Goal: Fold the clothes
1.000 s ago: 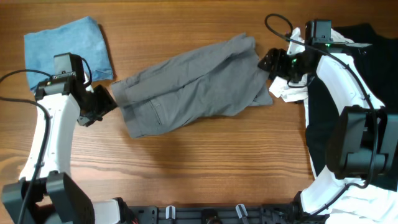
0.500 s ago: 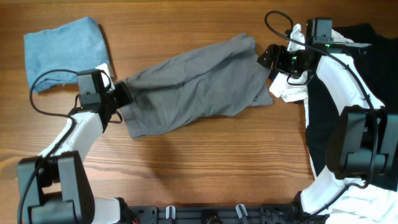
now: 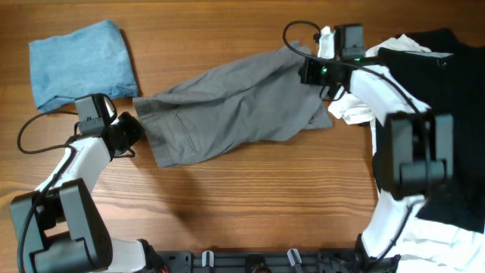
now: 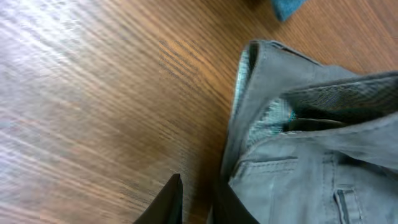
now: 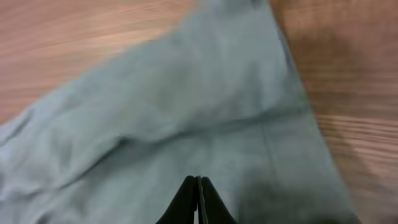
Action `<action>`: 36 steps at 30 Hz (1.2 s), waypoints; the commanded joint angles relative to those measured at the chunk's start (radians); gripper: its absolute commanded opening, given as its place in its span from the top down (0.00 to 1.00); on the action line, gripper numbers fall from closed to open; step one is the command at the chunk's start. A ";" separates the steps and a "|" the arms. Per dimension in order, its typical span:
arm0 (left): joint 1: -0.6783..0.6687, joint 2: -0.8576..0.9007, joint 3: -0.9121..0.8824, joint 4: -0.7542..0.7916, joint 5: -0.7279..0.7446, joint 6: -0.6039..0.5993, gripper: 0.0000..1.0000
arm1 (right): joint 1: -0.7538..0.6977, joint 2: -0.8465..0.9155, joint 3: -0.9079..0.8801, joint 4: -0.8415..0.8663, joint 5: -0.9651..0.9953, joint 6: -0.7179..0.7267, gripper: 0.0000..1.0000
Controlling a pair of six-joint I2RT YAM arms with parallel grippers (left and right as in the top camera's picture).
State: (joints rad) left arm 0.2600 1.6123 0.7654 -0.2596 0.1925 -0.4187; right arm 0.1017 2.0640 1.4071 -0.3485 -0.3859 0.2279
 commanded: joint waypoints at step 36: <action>-0.171 0.234 0.233 0.445 0.211 0.015 0.67 | 0.082 0.016 -0.026 -0.458 0.163 0.154 0.88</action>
State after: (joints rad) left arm 0.0532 1.9110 0.9283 0.2398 0.3023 -0.3836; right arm 0.1864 2.0792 1.4105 -0.7399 -0.4019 0.2531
